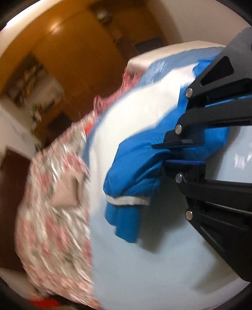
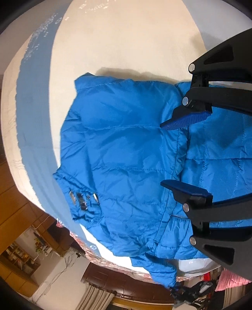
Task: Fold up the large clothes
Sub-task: 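Grasp the other sleeve's white-striped cuff with the left tool, then fold the held sleeve across the jacket front and open the left tool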
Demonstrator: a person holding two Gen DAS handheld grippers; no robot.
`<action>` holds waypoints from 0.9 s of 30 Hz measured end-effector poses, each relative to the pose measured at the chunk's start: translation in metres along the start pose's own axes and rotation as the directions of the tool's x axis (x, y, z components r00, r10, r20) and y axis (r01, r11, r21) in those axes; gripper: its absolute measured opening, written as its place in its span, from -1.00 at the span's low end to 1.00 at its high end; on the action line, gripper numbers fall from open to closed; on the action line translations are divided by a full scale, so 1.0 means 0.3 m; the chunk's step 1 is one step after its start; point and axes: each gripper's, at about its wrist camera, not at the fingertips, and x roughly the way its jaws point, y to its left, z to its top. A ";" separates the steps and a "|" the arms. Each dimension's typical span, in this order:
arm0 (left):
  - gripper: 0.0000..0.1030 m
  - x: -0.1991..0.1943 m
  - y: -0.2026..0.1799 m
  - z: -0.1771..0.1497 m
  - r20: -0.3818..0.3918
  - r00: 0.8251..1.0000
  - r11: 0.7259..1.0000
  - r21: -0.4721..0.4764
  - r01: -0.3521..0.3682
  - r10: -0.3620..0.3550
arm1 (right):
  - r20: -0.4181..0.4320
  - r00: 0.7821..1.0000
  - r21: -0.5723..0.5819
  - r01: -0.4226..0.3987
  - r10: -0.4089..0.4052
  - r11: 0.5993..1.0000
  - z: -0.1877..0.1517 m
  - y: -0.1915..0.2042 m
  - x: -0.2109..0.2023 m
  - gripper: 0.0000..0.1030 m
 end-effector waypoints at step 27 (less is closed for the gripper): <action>-0.86 0.196 -1.100 -0.902 -0.423 0.881 0.647 0.615 0.451 -0.212 | 0.066 0.998 0.030 -0.023 0.021 0.999 -0.094 -0.108 -0.113 0.04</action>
